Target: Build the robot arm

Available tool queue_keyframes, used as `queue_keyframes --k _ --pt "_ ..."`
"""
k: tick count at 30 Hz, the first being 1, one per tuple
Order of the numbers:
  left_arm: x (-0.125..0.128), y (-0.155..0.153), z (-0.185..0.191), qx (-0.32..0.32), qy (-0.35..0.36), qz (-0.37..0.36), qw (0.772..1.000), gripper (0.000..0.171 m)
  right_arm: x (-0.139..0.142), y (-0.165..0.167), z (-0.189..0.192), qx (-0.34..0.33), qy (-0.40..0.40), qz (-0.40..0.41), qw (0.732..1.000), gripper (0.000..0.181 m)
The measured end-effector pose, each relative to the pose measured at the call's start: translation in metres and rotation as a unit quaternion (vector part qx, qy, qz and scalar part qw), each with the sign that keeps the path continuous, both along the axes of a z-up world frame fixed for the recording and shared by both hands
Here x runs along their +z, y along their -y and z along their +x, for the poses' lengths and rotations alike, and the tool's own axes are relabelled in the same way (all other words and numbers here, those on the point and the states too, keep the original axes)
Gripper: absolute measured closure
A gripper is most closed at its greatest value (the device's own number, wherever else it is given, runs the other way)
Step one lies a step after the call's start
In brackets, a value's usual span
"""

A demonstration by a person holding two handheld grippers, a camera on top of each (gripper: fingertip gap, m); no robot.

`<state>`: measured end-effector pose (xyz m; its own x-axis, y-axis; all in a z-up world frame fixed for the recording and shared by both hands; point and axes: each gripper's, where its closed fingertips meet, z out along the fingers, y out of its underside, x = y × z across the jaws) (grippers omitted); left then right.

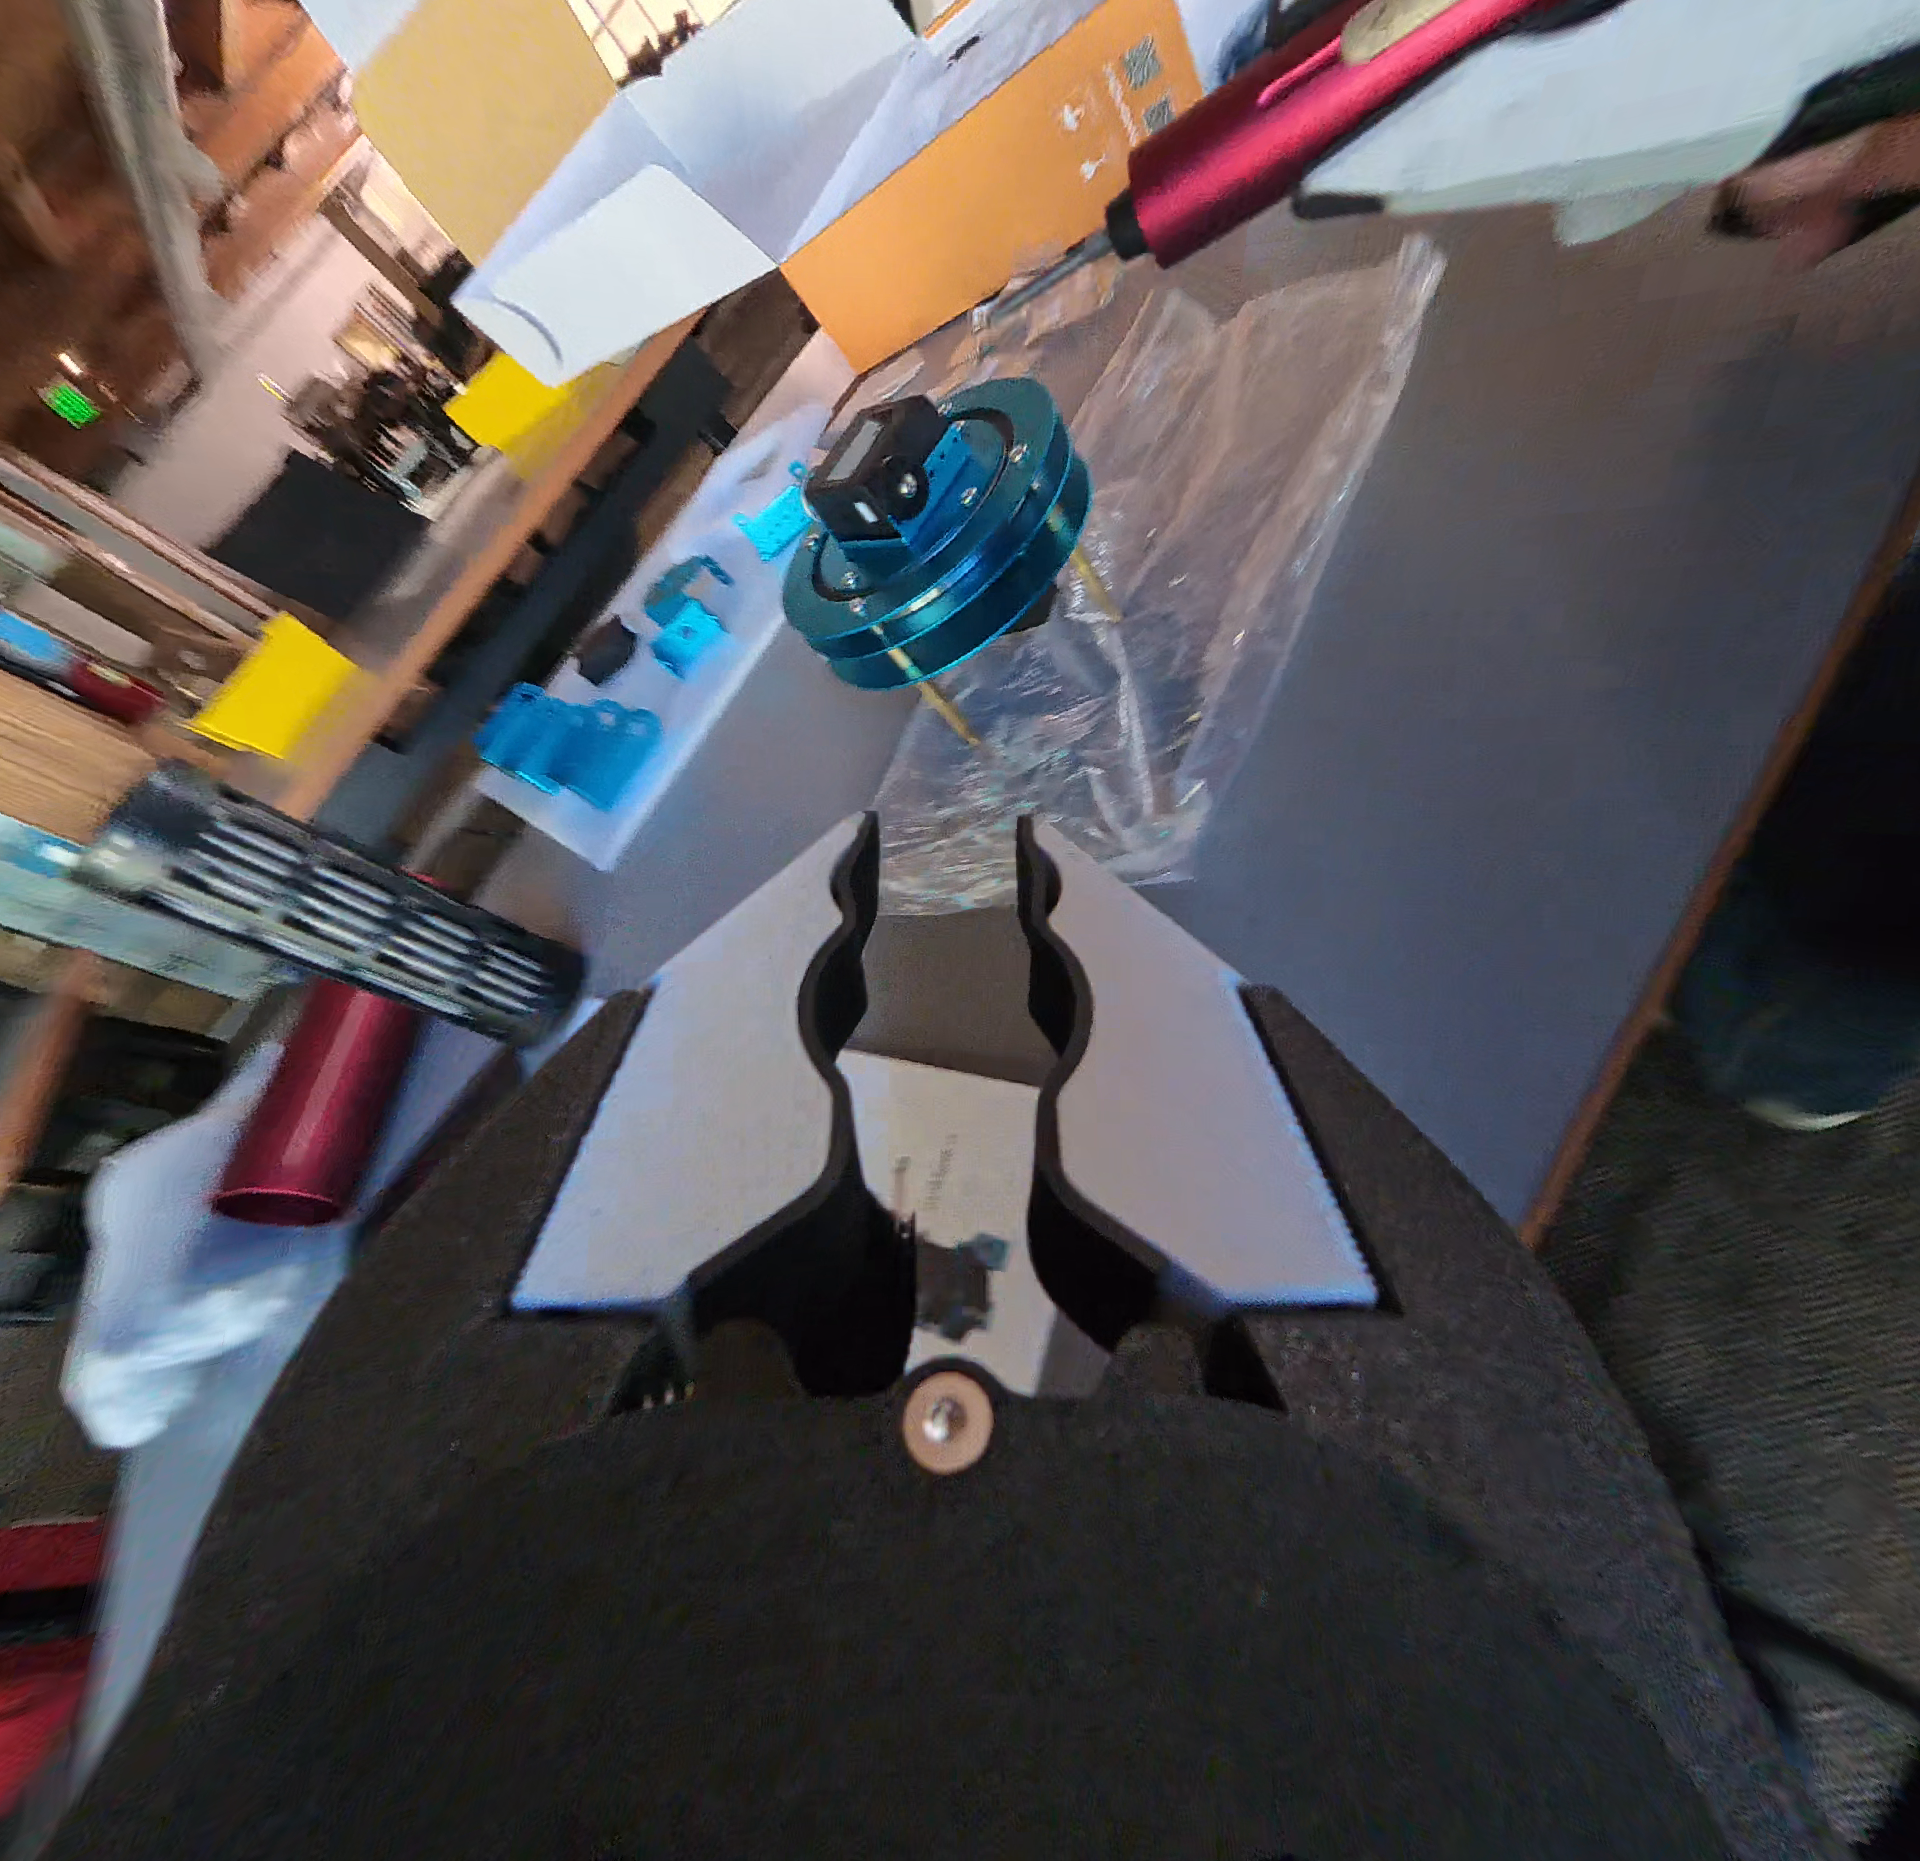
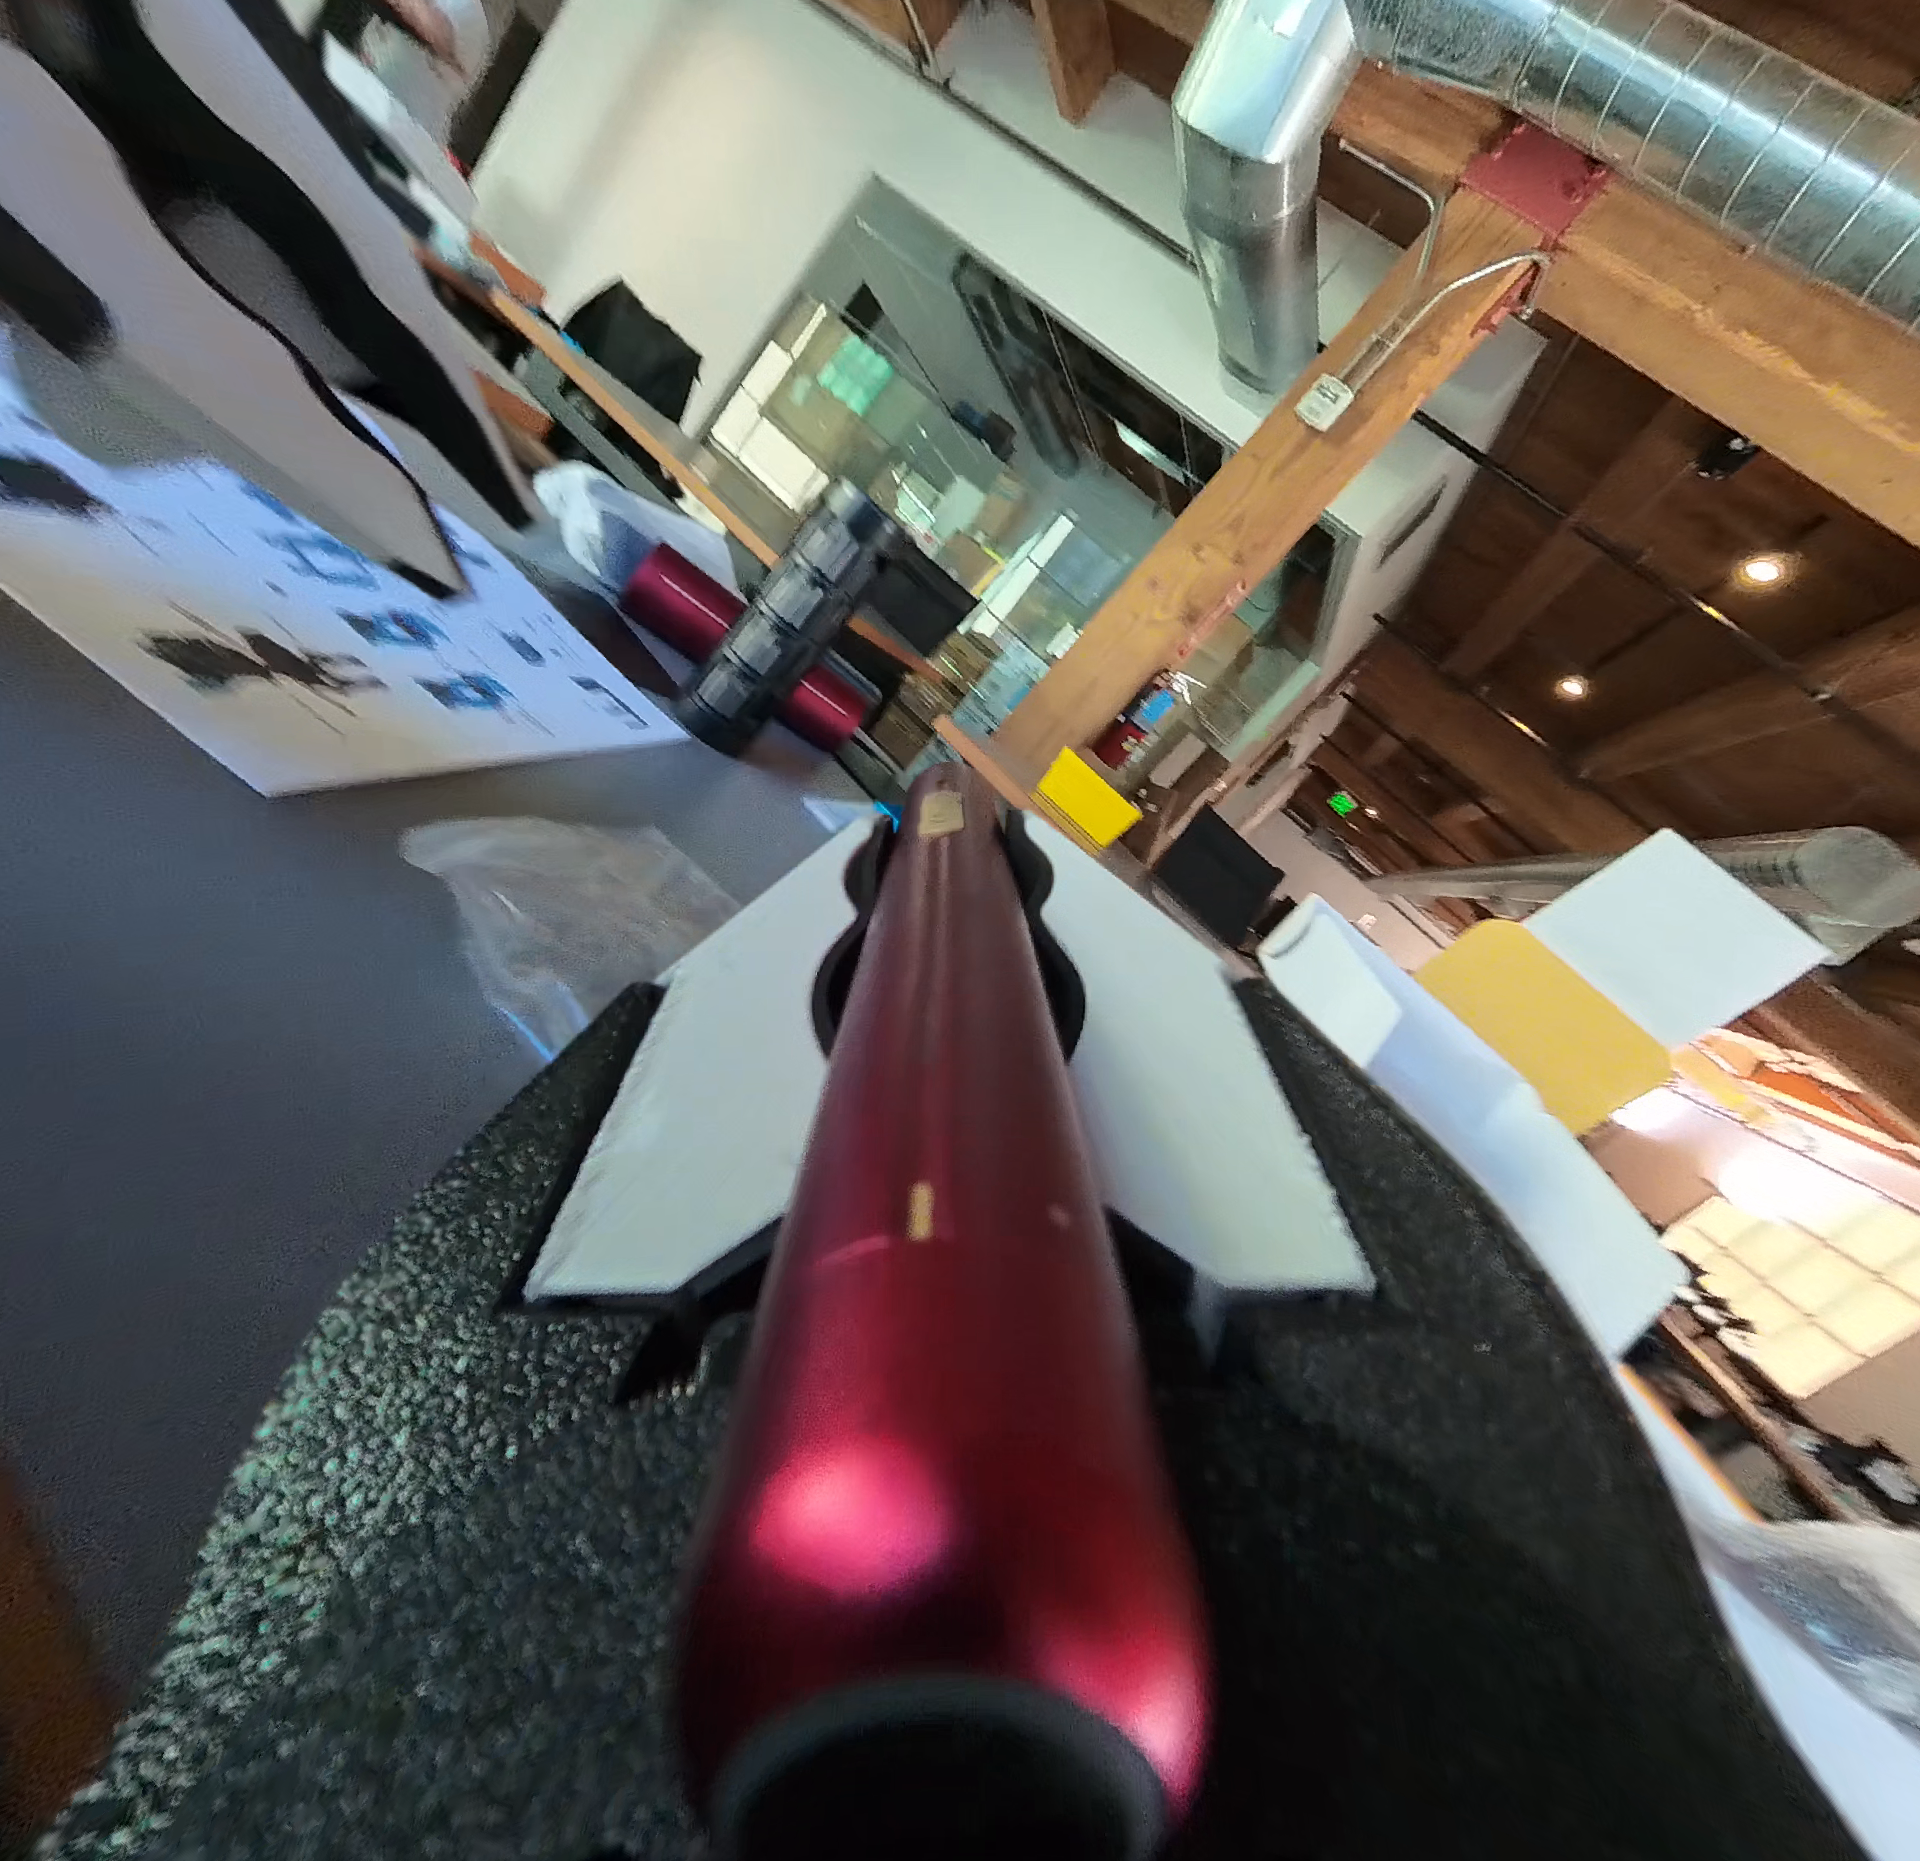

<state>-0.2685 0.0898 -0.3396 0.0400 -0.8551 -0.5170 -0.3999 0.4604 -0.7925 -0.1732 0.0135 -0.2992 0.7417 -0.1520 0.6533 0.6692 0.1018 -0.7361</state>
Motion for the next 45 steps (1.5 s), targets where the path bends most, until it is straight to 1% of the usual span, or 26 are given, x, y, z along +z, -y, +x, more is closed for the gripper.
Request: queue_keyframes --k 3,6,8,11,12,15,16,17,20,22,24,26,27,29,31,33,34,35,36,37,38,40,42,43,45 --pt "0.003 0.023 -0.012 -0.008 0.028 -0.119 0.992 0.145 -0.004 -0.007 0.019 -0.037 0.068 -0.03 0.997 0.161" --pt "0.0 0.061 -0.033 -0.045 0.06 -0.244 0.967 0.143 -0.014 -0.014 0.032 -0.077 0.131 -0.048 0.987 0.162" --pt "-0.009 0.08 -0.049 -0.057 0.074 -0.294 0.951 0.143 -0.019 -0.017 0.038 -0.098 0.143 -0.046 0.984 0.161" --pt "-0.035 0.088 -0.073 -0.027 0.08 -0.294 0.952 0.143 -0.019 -0.02 0.04 -0.111 0.141 -0.028 0.983 0.161" --pt "-0.044 0.092 -0.08 -0.026 0.08 -0.295 0.952 0.143 -0.018 -0.02 0.04 -0.118 0.144 -0.023 0.982 0.161" --pt "-0.075 0.107 -0.094 -0.042 0.071 -0.325 0.942 0.143 -0.024 -0.024 0.04 -0.117 0.15 -0.037 0.981 0.161" --pt "-0.087 0.11 -0.096 -0.048 0.069 -0.335 0.939 0.139 -0.026 -0.025 0.042 -0.123 0.155 -0.04 0.979 0.161" --pt "-0.098 0.111 -0.098 -0.052 0.071 -0.342 0.936 0.143 -0.028 -0.025 0.043 -0.129 0.159 -0.045 0.978 0.161" --pt "-0.133 0.107 -0.099 -0.051 0.08 -0.367 0.925 0.144 -0.035 -0.028 0.043 -0.141 0.182 -0.059 0.971 0.161" --pt "-0.16 0.106 -0.101 -0.037 0.04 -0.382 0.923 0.143 -0.039 -0.029 0.042 -0.148 0.198 -0.065 0.967 0.161" --pt "-0.176 0.107 -0.102 -0.028 0.003 -0.35 0.936 0.144 -0.041 -0.03 0.043 -0.153 0.206 -0.07 0.964 0.161" --pt "-0.182 0.104 -0.1 -0.008 -0.011 -0.309 0.951 0.144 -0.041 -0.031 0.045 -0.158 0.207 -0.072 0.963 0.161" --pt "-0.182 0.109 -0.098 -0.015 -0.016 -0.307 0.951 0.144 -0.04 -0.031 0.045 -0.161 0.208 -0.069 0.962 0.161" --pt "-0.181 0.122 -0.095 -0.038 -0.018 -0.325 0.945 0.144 -0.038 -0.031 0.043 -0.159 0.214 -0.061 0.962 0.162" --pt "-0.185 0.13 -0.091 -0.046 -0.028 -0.334 0.941 0.144 -0.033 -0.032 0.043 -0.148 0.207 -0.051 0.966 0.162" --pt "-0.192 0.135 -0.088 -0.05 -0.047 -0.327 0.943 0.144 -0.027 -0.036 0.048 -0.144 0.217 -0.058 0.964 0.162" --pt "-0.195 0.135 -0.087 -0.048 -0.052 -0.32 0.945 0.144 -0.022 -0.039 0.054 -0.154 0.228 -0.061 0.959 0.157" --pt "-0.196 0.137 -0.085 -0.047 -0.055 -0.316 0.946 0.144 -0.016 -0.042 0.058 -0.165 0.225 -0.06 0.958 0.157" --pt "-0.196 0.139 -0.083 -0.049 -0.057 -0.317 0.946 0.143 -0.012 -0.043 0.06 -0.167 0.204 -0.056 0.963 0.162" --pt "-0.198 0.141 -0.082 -0.051 -0.061 -0.32 0.944 0.144 -0.011 -0.044 0.058 -0.16 0.182 -0.05 0.969 0.162" --pt "-0.199 0.143 -0.08 -0.052 -0.064 -0.325 0.942 0.144 -0.01 -0.044 0.055 -0.156 0.177 -0.037 0.971 0.161" --pt "-0.203 0.146 -0.079 -0.053 -0.072 -0.331 0.939 0.144 -0.014 -0.042 0.055 -0.164 0.196 -0.023 0.966 0.162" --pt "-0.206 0.149 -0.079 -0.056 -0.078 -0.338 0.936 0.144 -0.018 -0.041 0.056 -0.17 0.223 -0.028 0.959 0.161" --pt "-0.207 0.15 -0.079 -0.057 -0.08 -0.339 0.935 0.144 -0.017 -0.039 0.055 -0.169 0.226 -0.024 0.959 0.161" --pt "-0.209 0.151 -0.078 -0.058 -0.085 -0.338 0.936 0.143 -0.024 -0.038 0.05 -0.147 0.224 -0.037 0.963 0.161"
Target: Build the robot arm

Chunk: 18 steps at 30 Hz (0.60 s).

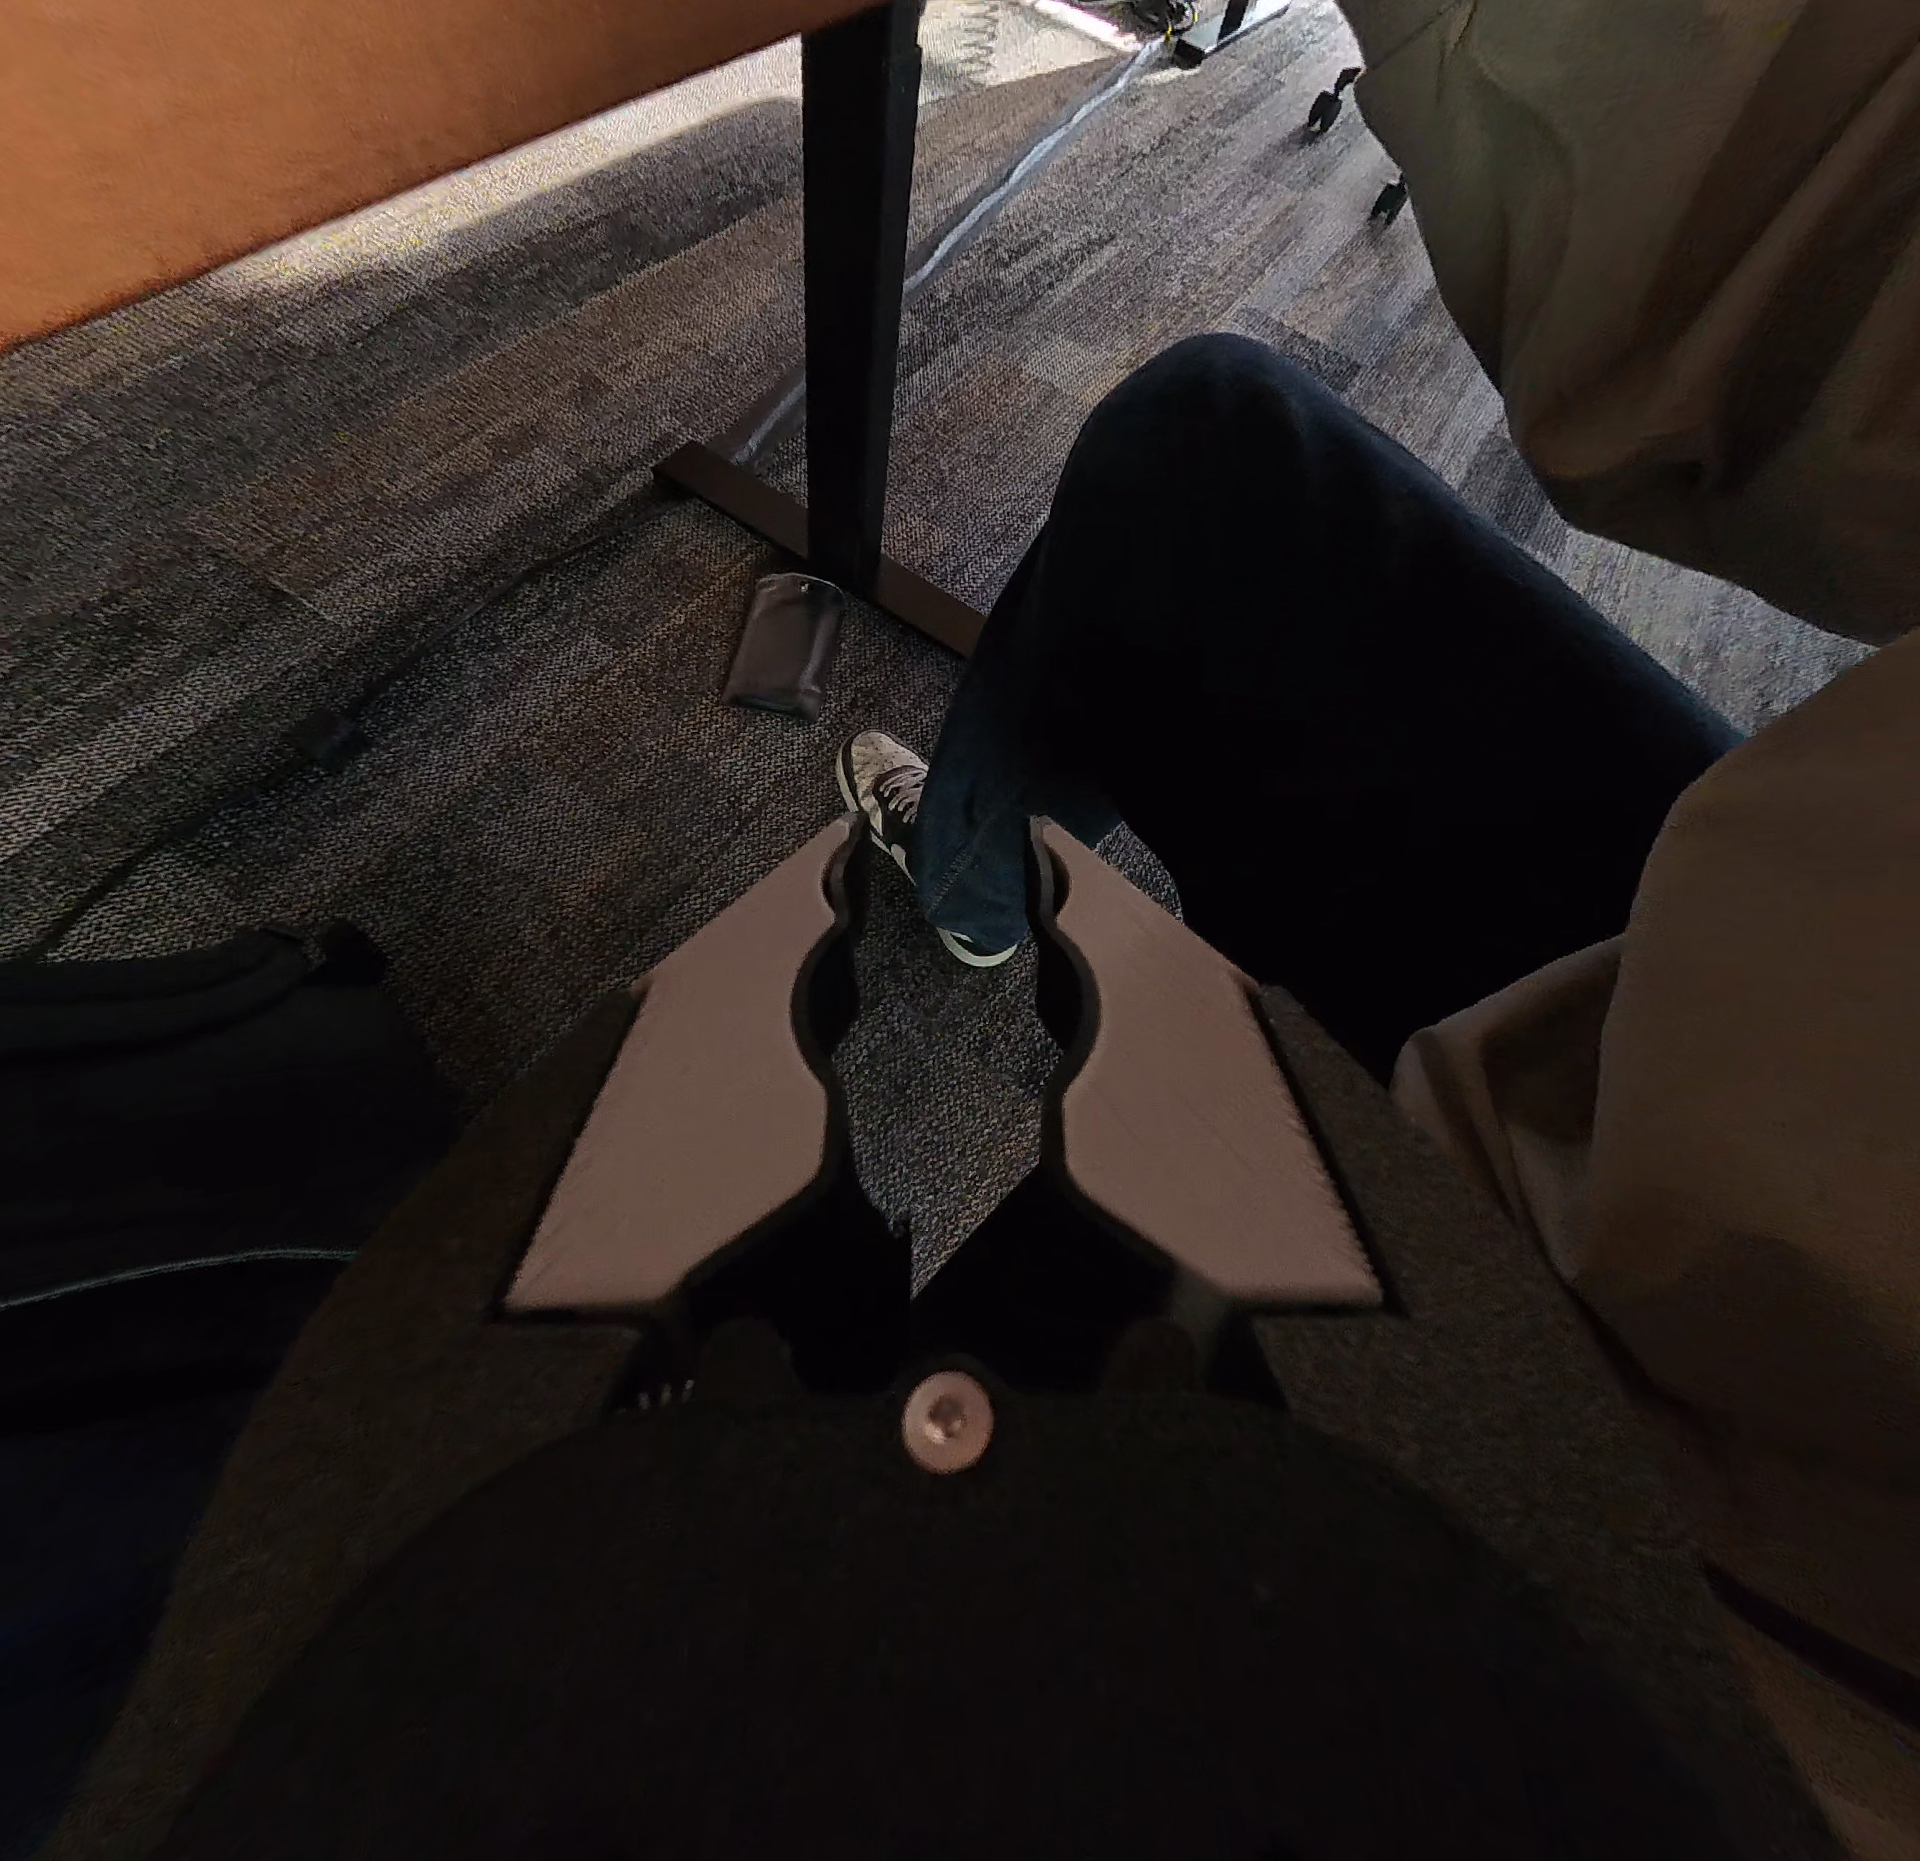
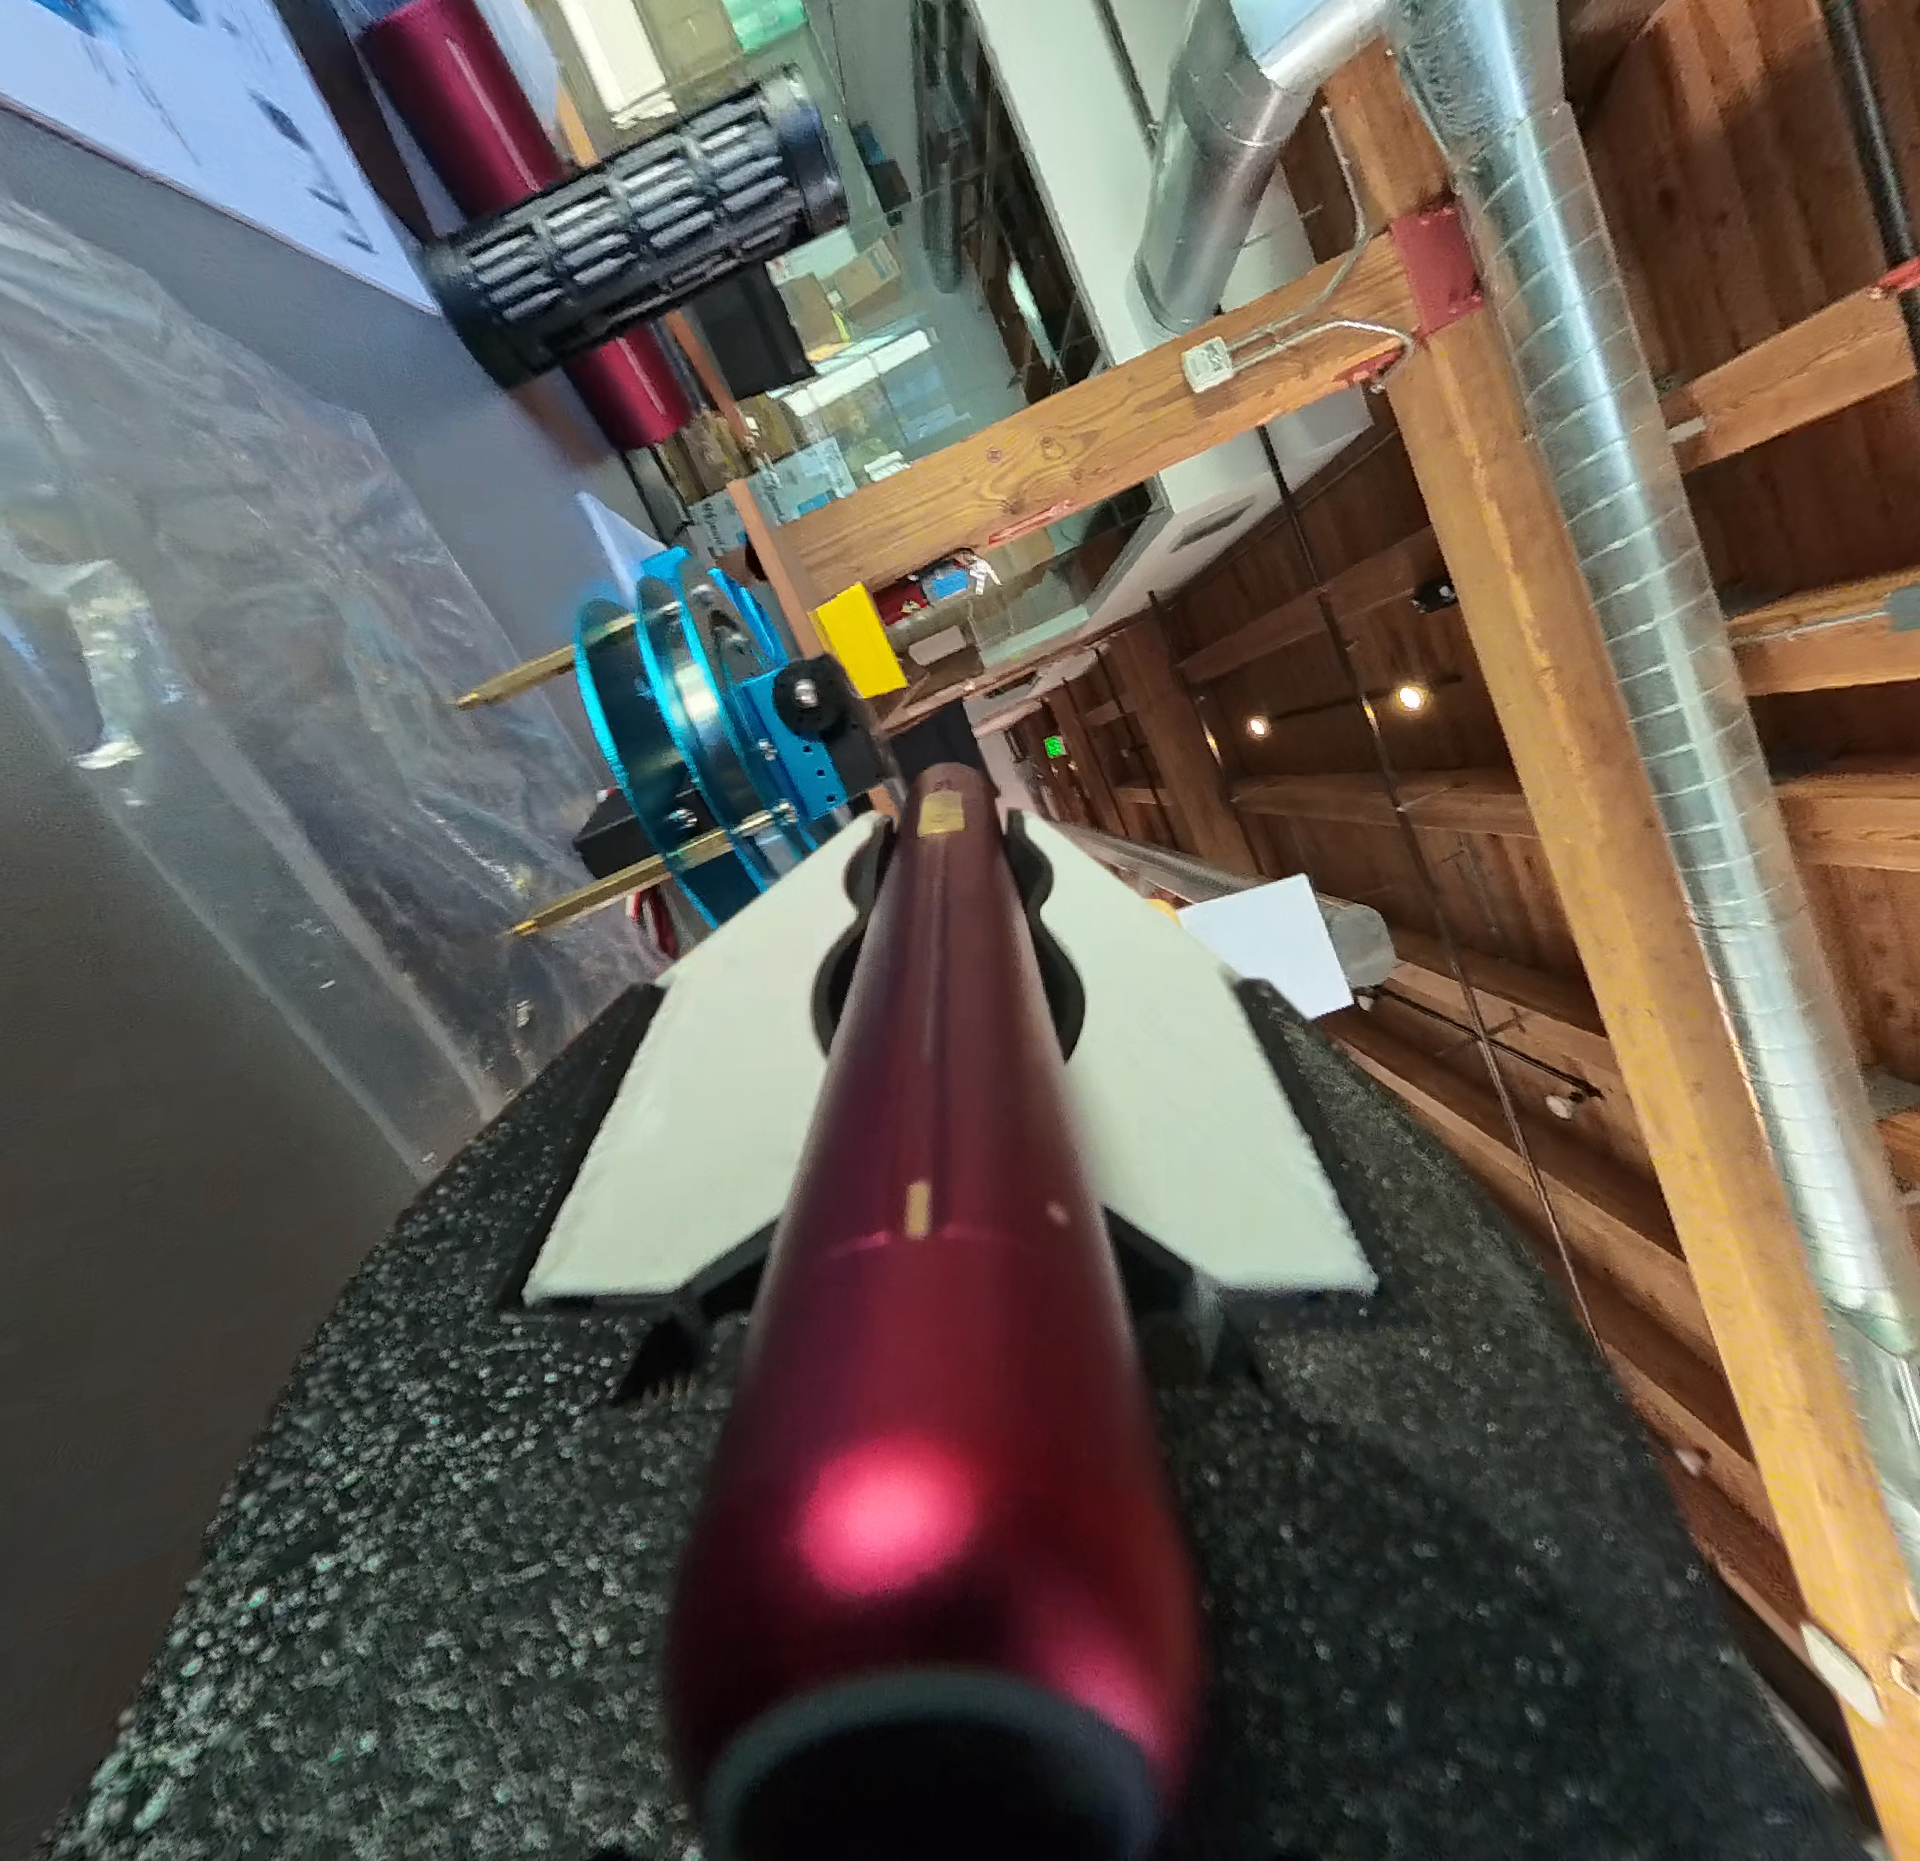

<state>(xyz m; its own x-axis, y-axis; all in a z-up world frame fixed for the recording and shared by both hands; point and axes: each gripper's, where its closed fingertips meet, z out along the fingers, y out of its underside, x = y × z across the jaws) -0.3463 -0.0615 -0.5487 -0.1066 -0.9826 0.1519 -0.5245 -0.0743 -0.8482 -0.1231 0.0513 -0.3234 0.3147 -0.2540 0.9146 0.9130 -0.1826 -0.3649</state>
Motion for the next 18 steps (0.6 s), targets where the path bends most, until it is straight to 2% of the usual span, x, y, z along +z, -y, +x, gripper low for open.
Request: queue_keyframes --k 6,9,18 --pt "-0.006 0.004 0.001 -0.005 -0.01 -0.004 1.0 0.143 -0.022 0.006 -0.015 0.004 0.049 -0.044 0.998 0.161" --pt "-0.009 0.004 0.002 -0.005 -0.016 0.006 1.0 0.143 -0.028 0.002 -0.013 0.004 0.046 -0.059 0.997 0.162" --pt "-0.009 0.011 0.004 -0.017 -0.017 0.011 1.0 0.144 -0.026 -0.008 -0.005 -0.006 0.037 -0.058 0.998 0.161"
